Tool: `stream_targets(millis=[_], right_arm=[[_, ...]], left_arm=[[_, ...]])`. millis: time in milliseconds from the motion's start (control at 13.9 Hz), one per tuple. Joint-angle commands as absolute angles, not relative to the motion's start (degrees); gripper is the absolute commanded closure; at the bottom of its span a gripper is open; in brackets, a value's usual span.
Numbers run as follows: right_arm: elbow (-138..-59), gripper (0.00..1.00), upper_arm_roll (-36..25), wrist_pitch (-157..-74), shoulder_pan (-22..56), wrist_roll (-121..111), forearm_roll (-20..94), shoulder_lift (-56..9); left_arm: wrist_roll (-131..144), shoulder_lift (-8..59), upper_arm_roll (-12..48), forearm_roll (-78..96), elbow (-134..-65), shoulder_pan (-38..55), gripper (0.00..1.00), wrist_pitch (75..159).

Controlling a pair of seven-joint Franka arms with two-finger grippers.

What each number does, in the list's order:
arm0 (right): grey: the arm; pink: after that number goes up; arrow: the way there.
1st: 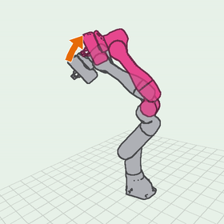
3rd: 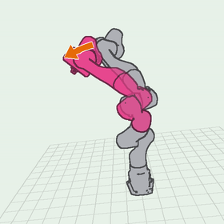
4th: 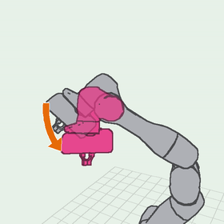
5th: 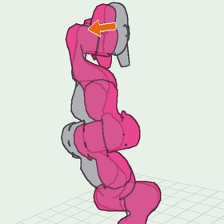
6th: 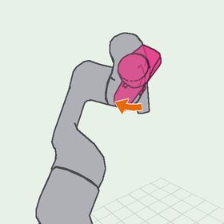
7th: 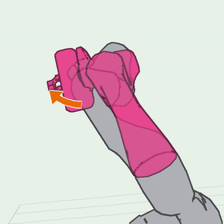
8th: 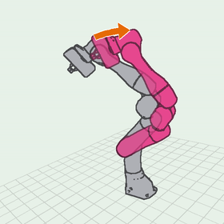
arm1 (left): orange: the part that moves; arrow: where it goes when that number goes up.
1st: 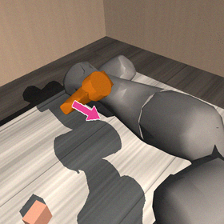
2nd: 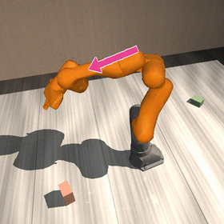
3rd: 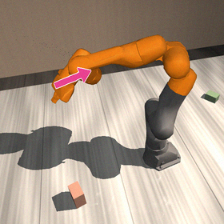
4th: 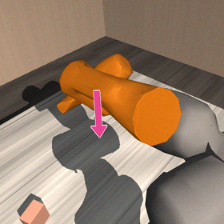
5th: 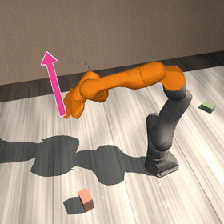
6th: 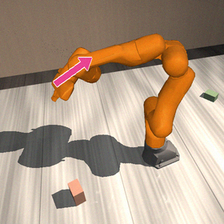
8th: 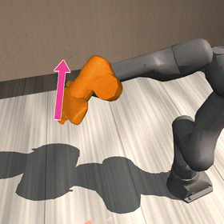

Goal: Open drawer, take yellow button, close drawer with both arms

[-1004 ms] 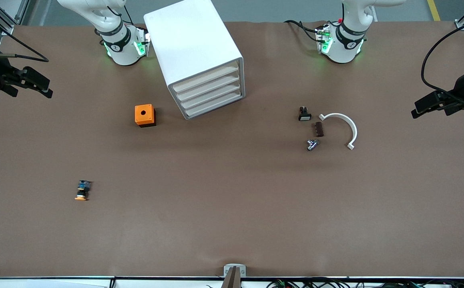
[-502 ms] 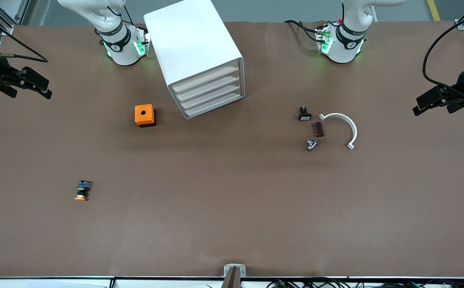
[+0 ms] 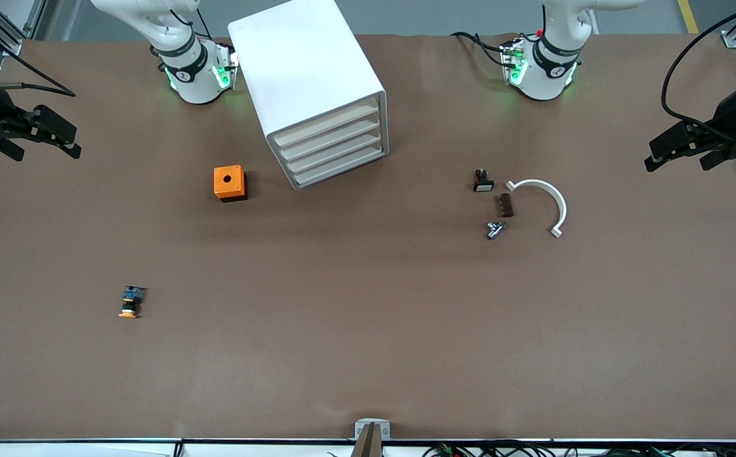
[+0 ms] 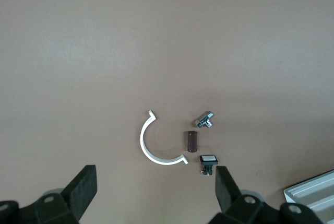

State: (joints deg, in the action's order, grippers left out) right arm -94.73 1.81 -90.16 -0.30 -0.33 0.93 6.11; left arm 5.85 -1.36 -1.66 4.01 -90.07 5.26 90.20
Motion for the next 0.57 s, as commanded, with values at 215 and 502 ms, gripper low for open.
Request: stream_targets(millis=[215, 502], right_arm=[[-96.3, 0.0, 1.8, -91.9, -0.7, -2.0, 1.2, 7.6], [-96.5, 0.0, 1.8, -91.6, -1.0, -1.9, 1.3, 7.6]], left_arm=[[5.9, -1.7, -1.3, 2.5, -89.4, 5.4, 0.0, 89.4], [6.0, -1.6, -1.4, 2.6, -89.1, 5.3, 0.0, 89.3]])
